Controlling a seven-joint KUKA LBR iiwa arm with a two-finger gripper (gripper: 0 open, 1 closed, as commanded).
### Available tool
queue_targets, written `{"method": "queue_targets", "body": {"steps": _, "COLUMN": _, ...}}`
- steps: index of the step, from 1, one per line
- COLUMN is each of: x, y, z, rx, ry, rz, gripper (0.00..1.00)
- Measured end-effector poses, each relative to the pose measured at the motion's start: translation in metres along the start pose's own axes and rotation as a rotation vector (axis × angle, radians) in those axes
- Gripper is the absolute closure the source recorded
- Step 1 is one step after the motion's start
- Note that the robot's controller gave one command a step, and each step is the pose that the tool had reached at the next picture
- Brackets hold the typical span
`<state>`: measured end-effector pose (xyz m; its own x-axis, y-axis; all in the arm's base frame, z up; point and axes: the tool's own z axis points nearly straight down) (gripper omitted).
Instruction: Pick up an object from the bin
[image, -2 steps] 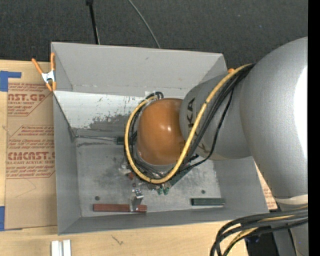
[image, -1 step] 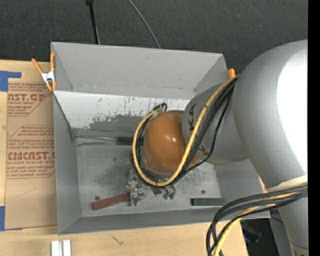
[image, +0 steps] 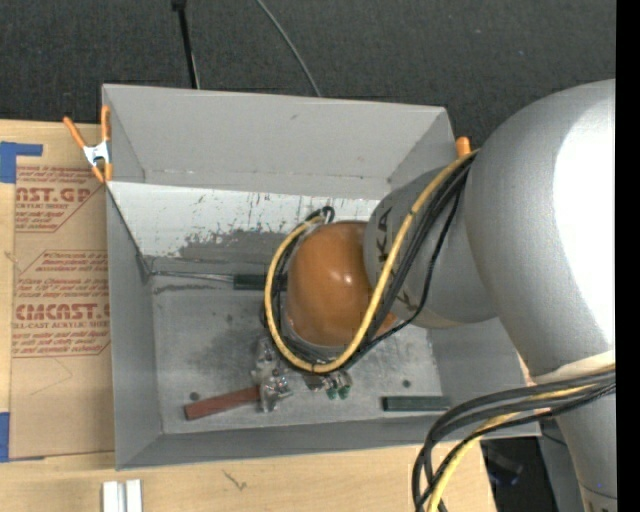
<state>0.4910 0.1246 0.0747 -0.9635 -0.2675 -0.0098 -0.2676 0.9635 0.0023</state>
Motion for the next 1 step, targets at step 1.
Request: {"method": "queue_targets", "body": {"steps": 1, "x": 0.0027, "y": 0.0219, "z": -0.1557, "rx": 0.002, "ry": 0.006, "rz": -0.003, "gripper": 1.00}}
